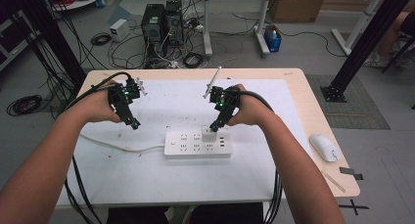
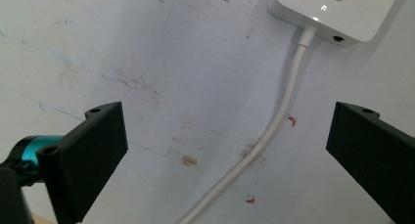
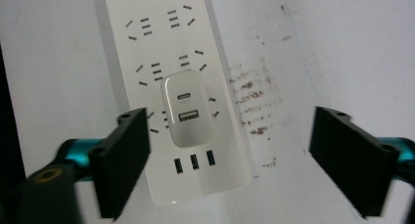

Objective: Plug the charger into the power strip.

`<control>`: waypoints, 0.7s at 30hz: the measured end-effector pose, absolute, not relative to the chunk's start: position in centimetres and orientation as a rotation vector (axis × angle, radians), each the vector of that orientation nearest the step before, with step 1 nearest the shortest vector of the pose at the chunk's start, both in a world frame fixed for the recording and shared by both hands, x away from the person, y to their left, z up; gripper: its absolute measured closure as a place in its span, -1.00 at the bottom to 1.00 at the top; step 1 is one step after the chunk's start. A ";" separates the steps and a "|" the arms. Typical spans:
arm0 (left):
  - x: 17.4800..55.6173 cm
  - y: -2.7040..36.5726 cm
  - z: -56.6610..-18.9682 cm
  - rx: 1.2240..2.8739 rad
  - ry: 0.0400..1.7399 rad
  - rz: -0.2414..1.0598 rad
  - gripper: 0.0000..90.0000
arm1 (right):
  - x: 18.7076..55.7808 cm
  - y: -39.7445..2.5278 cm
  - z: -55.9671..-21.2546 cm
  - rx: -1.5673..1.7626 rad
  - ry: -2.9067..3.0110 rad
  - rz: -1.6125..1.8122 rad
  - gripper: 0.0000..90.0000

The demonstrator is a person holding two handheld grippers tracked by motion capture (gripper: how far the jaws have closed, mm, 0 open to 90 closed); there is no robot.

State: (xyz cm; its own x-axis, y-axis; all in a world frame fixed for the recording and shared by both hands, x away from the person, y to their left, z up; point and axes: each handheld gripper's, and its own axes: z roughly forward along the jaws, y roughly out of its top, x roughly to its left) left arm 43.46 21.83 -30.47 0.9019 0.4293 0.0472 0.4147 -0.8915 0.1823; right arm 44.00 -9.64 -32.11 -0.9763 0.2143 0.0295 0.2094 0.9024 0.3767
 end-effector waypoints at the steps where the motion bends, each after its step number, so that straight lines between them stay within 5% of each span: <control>1: 43.5 21.8 -30.4 2.896 0.649 0.127 -0.96 | 44.0 -9.8 -32.1 0.344 3.049 0.598 -0.71; 12: 43.9 21.4 -29.9 2.903 0.619 0.107 -0.96 | 44.2 -10.8 -31.3 0.368 3.054 0.562 -0.76; 14: 44.0 21.4 -29.7 2.919 0.607 0.099 -0.96 | 44.2 -10.8 -31.1 0.380 3.053 0.553 -0.93; 21: 44.6 21.3 -29.1 2.933 0.592 0.082 -0.96 | 44.0 -10.7 -31.2 0.394 3.067 0.474 -0.98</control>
